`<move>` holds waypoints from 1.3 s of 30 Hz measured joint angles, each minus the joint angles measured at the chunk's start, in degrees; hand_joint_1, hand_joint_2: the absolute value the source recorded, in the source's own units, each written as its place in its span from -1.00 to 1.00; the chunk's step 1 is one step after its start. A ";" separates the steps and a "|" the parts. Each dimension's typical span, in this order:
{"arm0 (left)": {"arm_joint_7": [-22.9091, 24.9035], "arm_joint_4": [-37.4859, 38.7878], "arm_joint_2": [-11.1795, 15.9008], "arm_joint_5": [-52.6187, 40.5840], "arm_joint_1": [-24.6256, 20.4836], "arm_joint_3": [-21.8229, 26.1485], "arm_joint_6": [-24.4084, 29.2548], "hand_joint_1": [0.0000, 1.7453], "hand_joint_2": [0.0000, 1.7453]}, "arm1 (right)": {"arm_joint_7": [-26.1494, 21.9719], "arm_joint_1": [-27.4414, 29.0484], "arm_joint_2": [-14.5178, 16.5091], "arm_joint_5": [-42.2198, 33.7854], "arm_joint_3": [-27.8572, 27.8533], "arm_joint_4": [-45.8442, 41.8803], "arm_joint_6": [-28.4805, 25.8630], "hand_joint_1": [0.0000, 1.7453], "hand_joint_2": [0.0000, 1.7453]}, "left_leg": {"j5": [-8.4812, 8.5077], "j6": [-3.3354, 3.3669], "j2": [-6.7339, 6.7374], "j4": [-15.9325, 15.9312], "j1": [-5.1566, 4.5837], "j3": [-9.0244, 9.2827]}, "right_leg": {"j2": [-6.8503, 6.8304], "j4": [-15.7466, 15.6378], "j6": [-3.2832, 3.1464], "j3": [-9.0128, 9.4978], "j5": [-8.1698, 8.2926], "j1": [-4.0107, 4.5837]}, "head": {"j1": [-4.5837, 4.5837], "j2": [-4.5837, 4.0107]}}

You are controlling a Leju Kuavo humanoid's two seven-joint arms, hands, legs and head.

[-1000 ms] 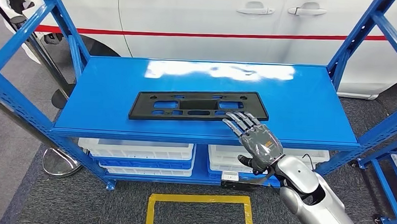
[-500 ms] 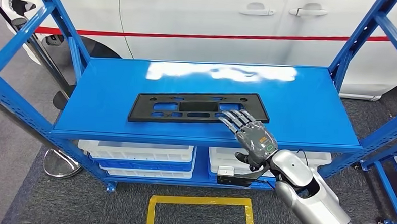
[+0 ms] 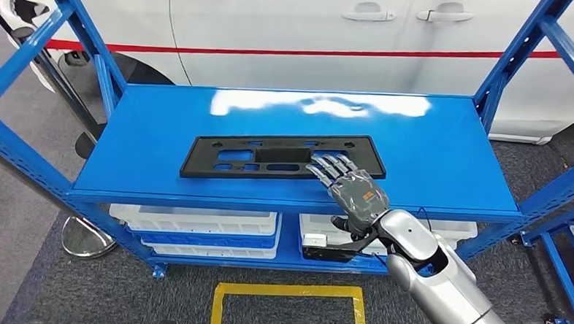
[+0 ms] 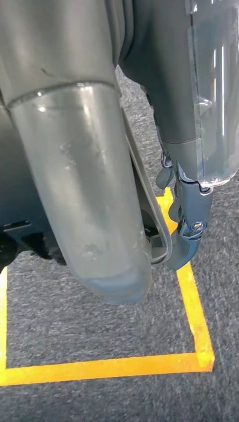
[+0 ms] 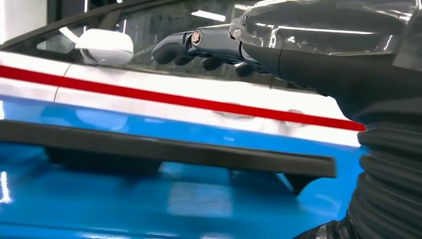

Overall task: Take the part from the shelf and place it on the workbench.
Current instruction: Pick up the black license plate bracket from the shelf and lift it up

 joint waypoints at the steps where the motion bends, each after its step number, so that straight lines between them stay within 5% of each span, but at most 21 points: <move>1: 0.01 0.01 -0.01 -0.03 0.02 -0.01 0.02 -1.00 -1.00 | 0.01 -0.04 0.04 0.00 0.05 0.14 0.00 -1.00 1.00 | 0.24 0.19 0.03 -0.55 0.13 0.28 | -0.03 -0.18 0.25 0.11 -0.02 0.00 | 0.01 0.00; 4: 0.02 0.02 -0.07 -0.10 -0.06 -0.03 0.04 -1.00 -1.00 | 0.01 -0.41 0.18 -0.03 0.15 0.45 0.00 -1.00 1.00 | 1.01 0.88 0.19 -2.54 0.56 1.48 | -0.04 3.27 0.77 -1.36 -2.28 0.09 | 0.03 0.00; 6: 0.05 0.02 -0.08 -0.15 -0.16 -0.04 0.05 -1.00 -1.00 | 0.06 -0.52 0.24 -0.04 0.25 0.75 0.01 -1.00 1.00 | 0.91 1.17 0.21 -2.59 0.51 1.62 | -0.02 9.93 1.02 -4.86 -5.17 0.03 | 0.03 0.00; 8: 0.11 0.02 -0.08 -0.19 -0.11 -0.05 0.06 -1.00 -1.00 | 0.21 -0.50 0.25 0.03 0.44 1.18 0.01 -1.00 1.00 | 0.62 1.17 0.16 -2.31 0.56 1.65 | -0.05 13.68 1.39 -7.25 -5.45 -0.17 | 0.03 0.00; 12: 0.16 0.02 -0.21 -0.20 -0.11 -0.08 0.07 -1.00 -1.00 | 0.43 -1.10 0.49 0.27 0.84 1.83 -0.02 -1.00 1.00 | -0.82 0.14 0.01 -0.30 0.84 1.41 | -0.06 3.81 1.87 -3.18 0.77 -0.75 | 0.01 0.00; 18: 0.22 0.02 -0.22 -0.32 -0.20 -0.49 0.05 -1.00 -1.00 | 0.83 -2.10 1.33 0.31 1.07 2.61 -0.13 -1.00 1.00 | -2.80 -1.17 0.08 2.37 0.82 0.36 | 0.09 1.31 -0.09 -2.01 0.86 -0.50 | -0.05 0.00; 21: 0.23 0.02 -0.25 -0.29 -0.25 -0.58 0.04 -1.00 -1.00 | 0.90 -2.49 1.69 0.31 1.14 2.87 -0.11 -1.00 1.00 | -7.33 -1.86 0.13 11.91 1.12 -4.25 | 0.00 1.22 -0.65 -1.82 0.76 -0.36 | -0.06 0.00; 23: 0.28 0.02 -0.26 -0.31 -0.15 -0.61 0.04 -1.00 -1.00 | 0.90 -2.51 1.84 0.31 1.24 3.22 -0.05 -1.00 1.00 | -8.26 -1.78 0.13 16.74 1.17 -7.07 | -0.02 1.23 -0.78 -1.76 0.66 -0.10 | -0.06 0.00; 25: 0.31 0.02 -0.27 -0.33 -0.07 -0.72 0.04 -1.00 -1.00 | 0.91 -2.60 1.97 0.30 1.31 3.63 0.06 -1.00 1.00 | -5.18 -1.21 0.11 13.74 1.05 -6.11 | 0.02 1.22 -0.86 -1.55 0.56 0.08 | -0.07 0.00; 28: 0.31 0.02 -0.24 -0.37 -0.24 -0.93 0.04 -1.00 -1.00 | 0.95 -3.10 2.26 0.27 1.37 4.42 0.15 -1.00 1.00 | -0.39 0.00 0.08 2.91 0.31 -1.21 | 0.10 1.04 -0.67 -1.23 0.45 0.12 | -0.07 0.00; 33: 0.47 0.02 -0.26 -0.70 -0.29 -1.22 0.05 -1.00 -1.00 | 1.01 -3.80 2.82 0.11 1.68 6.29 0.24 -1.00 1.00 | 0.43 0.68 0.06 -1.09 0.09 0.67 | -0.07 0.73 0.51 -1.16 0.29 -0.02 | -0.05 0.00; 37: 0.74 0.02 -0.36 -1.19 -0.56 -1.55 -0.01 -1.00 -1.00 | 1.03 -4.98 3.95 0.07 1.86 8.82 0.39 -1.00 1.00 | 1.00 1.29 0.23 -2.36 0.28 1.35 | 0.01 11.07 0.91 -6.14 -5.08 0.03 | -0.04 0.00; 39: 0.85 0.02 -0.37 -1.30 -0.56 -1.70 -0.05 -1.00 -1.00 | 1.03 -5.07 4.50 0.07 2.05 10.13 0.58 -1.00 1.00 | 0.77 1.32 0.18 -2.07 0.32 1.32 | -0.04 14.30 1.31 -7.86 -5.29 -0.25 | -0.04 0.00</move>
